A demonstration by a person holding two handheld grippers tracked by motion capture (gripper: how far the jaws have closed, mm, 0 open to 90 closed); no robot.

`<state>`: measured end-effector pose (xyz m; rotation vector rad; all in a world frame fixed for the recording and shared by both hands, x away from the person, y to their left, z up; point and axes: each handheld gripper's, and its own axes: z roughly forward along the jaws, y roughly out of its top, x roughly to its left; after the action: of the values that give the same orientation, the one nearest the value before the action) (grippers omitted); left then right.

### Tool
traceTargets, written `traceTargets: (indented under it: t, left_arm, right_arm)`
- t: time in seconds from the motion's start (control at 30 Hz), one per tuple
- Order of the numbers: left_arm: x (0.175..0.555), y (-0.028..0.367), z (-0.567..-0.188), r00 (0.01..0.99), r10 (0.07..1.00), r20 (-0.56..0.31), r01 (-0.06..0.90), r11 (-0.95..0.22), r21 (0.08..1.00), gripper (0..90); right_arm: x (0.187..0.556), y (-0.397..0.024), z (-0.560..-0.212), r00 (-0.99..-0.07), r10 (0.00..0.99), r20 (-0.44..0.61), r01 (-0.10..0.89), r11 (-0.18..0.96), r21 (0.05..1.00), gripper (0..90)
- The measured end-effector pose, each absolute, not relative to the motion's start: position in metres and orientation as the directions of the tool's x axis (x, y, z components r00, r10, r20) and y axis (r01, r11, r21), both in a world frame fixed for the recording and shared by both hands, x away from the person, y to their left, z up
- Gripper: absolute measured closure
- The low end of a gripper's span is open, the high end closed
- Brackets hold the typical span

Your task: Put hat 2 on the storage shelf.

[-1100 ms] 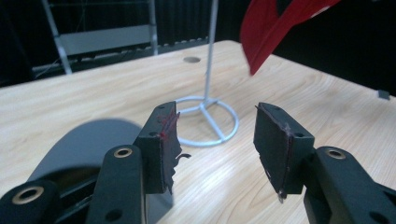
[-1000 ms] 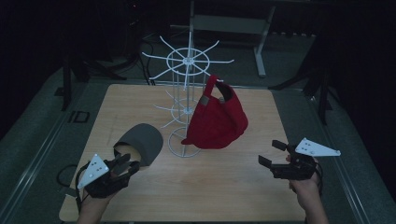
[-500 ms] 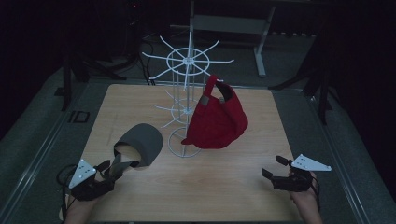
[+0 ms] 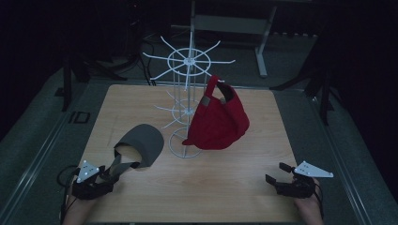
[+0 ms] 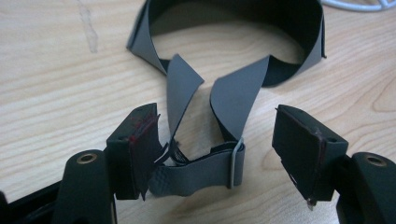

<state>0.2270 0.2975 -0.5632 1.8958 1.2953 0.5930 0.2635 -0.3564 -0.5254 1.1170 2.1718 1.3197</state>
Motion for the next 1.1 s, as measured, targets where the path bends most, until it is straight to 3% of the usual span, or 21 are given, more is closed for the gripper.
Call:
traceTargets:
  t: [0.17,0.23,0.3,0.37,0.4,0.47,0.73,0.97,1.1]
  left_arm:
    - [0.232,0.293,-0.569,0.392,0.920,-0.009,0.604,-0.250,0.757,34.0]
    - [0.233,0.291,-0.570,0.398,0.917,-0.004,0.607,-0.260,0.751,46.2]
    - [0.233,0.290,-0.570,0.402,0.915,0.001,0.604,-0.266,0.751,48.1]
    - [0.233,0.289,-0.569,0.417,0.909,0.001,0.597,-0.275,0.753,60.6]
    - [0.232,0.288,-0.569,0.417,0.909,0.000,0.595,-0.273,0.756,74.0]
    - [0.232,0.287,-0.569,0.436,0.900,-0.003,0.590,-0.283,0.756,82.2]
    - [0.230,0.278,-0.559,0.506,0.862,0.012,0.534,-0.325,0.780,84.9]
    - [0.228,0.275,-0.531,0.530,0.848,-0.003,0.455,-0.282,0.845,85.0]
    - [0.226,0.272,-0.509,0.548,0.837,0.012,0.394,-0.271,0.878,85.0]
  right_arm:
    - [0.262,-0.359,-0.532,-0.615,0.783,0.093,0.460,0.260,0.849,16.5]
    - [0.262,-0.360,-0.533,-0.607,0.788,0.103,0.465,0.247,0.850,16.4]
    - [0.262,-0.361,-0.533,-0.604,0.790,0.105,0.466,0.244,0.850,16.5]
    - [0.262,-0.362,-0.532,-0.601,0.792,0.107,0.466,0.238,0.852,16.5]
    - [0.262,-0.363,-0.532,-0.598,0.794,0.110,0.467,0.233,0.853,16.5]
    - [0.262,-0.363,-0.531,-0.599,0.793,0.115,0.467,0.229,0.854,16.6]
    - [0.262,-0.368,-0.531,-0.586,0.799,0.136,0.469,0.197,0.861,17.4]
    - [0.258,-0.368,-0.535,-0.495,0.869,-0.004,0.411,0.238,0.880,16.3]
    - [0.259,-0.372,-0.537,-0.477,0.879,0.013,0.425,0.218,0.878,16.3]
